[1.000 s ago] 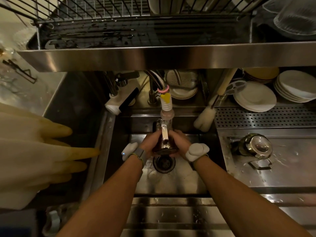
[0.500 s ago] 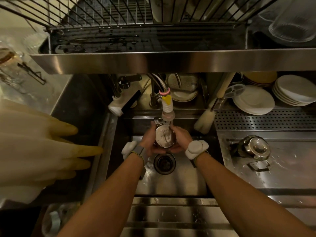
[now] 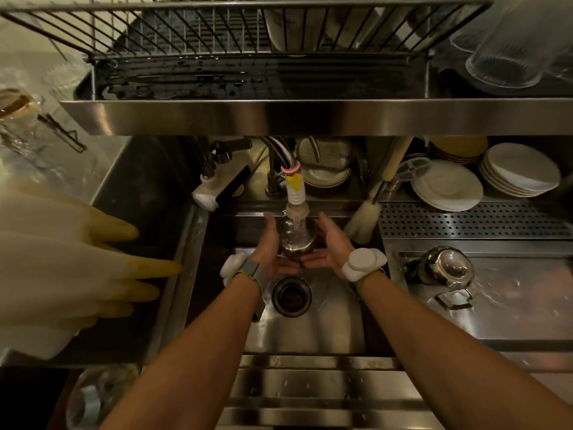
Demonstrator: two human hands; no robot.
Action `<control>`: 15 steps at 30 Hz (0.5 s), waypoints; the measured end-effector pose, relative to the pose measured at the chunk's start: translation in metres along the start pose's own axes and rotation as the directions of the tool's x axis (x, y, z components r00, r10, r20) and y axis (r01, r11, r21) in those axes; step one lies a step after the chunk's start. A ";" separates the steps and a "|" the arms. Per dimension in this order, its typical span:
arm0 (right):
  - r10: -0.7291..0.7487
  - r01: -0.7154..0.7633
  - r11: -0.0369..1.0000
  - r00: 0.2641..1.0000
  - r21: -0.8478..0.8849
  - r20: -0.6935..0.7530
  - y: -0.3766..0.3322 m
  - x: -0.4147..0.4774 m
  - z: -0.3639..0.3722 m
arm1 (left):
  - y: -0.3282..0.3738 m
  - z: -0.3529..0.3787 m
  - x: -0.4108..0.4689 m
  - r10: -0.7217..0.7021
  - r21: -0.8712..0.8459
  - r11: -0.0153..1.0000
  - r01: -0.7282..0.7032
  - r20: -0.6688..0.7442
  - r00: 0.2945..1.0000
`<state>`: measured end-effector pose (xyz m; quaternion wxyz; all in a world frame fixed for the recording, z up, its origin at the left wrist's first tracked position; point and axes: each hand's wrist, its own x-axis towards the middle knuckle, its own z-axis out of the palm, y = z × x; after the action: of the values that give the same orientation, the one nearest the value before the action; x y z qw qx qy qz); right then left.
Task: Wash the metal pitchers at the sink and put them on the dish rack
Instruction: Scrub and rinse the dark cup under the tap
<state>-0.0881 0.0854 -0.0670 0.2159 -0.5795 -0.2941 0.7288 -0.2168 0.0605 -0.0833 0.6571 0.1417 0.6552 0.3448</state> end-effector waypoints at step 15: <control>-0.043 0.050 0.996 0.996 0.077 -0.080 0.003 0.001 -0.001 | 0.005 0.011 -0.011 0.059 0.109 0.992 -0.061 0.027 0.998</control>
<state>-0.0868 0.0840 -0.0697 0.2668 -0.5914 -0.2699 0.7115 -0.2065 0.0602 -0.0705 0.6453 0.2014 0.6607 0.3262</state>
